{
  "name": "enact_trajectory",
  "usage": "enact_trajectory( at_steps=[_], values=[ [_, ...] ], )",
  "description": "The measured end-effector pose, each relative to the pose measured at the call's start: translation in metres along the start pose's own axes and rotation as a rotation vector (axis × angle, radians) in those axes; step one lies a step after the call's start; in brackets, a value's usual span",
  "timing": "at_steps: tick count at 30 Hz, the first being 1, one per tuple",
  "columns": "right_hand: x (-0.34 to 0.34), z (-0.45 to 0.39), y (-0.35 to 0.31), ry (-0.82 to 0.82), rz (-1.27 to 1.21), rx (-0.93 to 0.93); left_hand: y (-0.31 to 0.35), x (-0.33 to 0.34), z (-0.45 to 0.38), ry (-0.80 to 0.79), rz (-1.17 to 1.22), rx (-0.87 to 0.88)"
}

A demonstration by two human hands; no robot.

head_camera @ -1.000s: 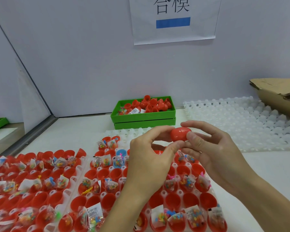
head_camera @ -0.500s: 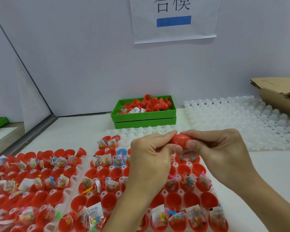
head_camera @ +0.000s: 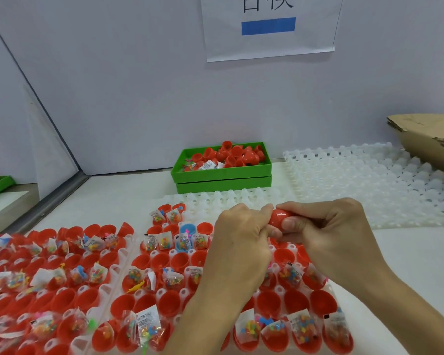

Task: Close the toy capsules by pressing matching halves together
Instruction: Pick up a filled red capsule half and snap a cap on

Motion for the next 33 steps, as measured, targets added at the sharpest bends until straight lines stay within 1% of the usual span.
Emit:
enact_trajectory(
  at_steps=[3,6,8,10,15,16,18,20,22,24,25,28,33],
  values=[
    [0.001,0.001,-0.002,0.003,-0.003,0.01,0.001,-0.002,-0.001,0.015,-0.022,0.024],
    [0.005,0.003,-0.007,-0.056,0.104,-0.047,0.001,-0.003,-0.001,0.021,-0.08,0.043],
    [0.007,0.003,-0.01,-0.102,0.098,-0.061,0.0,-0.007,-0.001,0.049,-0.098,0.051],
    [0.008,0.003,-0.011,-0.118,0.02,-0.003,-0.001,-0.007,-0.002,0.043,-0.122,0.058],
    [0.01,0.002,-0.006,-0.166,0.012,0.116,0.003,-0.001,0.0,-0.026,-0.154,0.074],
    [0.008,0.002,-0.005,-0.172,-0.022,0.133,0.002,-0.001,-0.001,-0.021,-0.122,0.059],
    [0.004,0.0,-0.004,-0.161,-0.115,0.169,0.0,-0.005,-0.003,-0.023,0.06,-0.047],
    [0.003,-0.002,-0.003,-0.147,-0.269,0.235,-0.006,-0.009,-0.004,-0.102,0.327,-0.26],
    [0.006,-0.001,-0.001,-0.179,-0.449,0.283,-0.009,-0.009,-0.003,-0.197,0.586,-0.471],
    [0.011,0.001,-0.003,-0.207,-0.53,0.269,-0.01,-0.005,-0.002,-0.21,0.745,-0.576],
    [0.014,0.001,-0.003,-0.202,-0.53,0.26,-0.009,-0.003,-0.001,-0.191,0.767,-0.58],
    [0.016,0.002,-0.002,-0.152,-0.448,0.216,-0.006,0.001,0.001,-0.13,0.741,-0.517],
    [0.017,0.005,-0.003,-0.098,-0.351,0.181,-0.005,0.002,0.002,-0.099,0.695,-0.454]
  ],
)
Point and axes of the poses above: each hand's wrist, its own z-axis away from the middle knuckle, its own x-axis out of the palm, y = z × x, the point moved 2 cm from there along -z, towards the middle knuckle, and after that the axes turned 3 degrees about y, right-handed, at the moved point
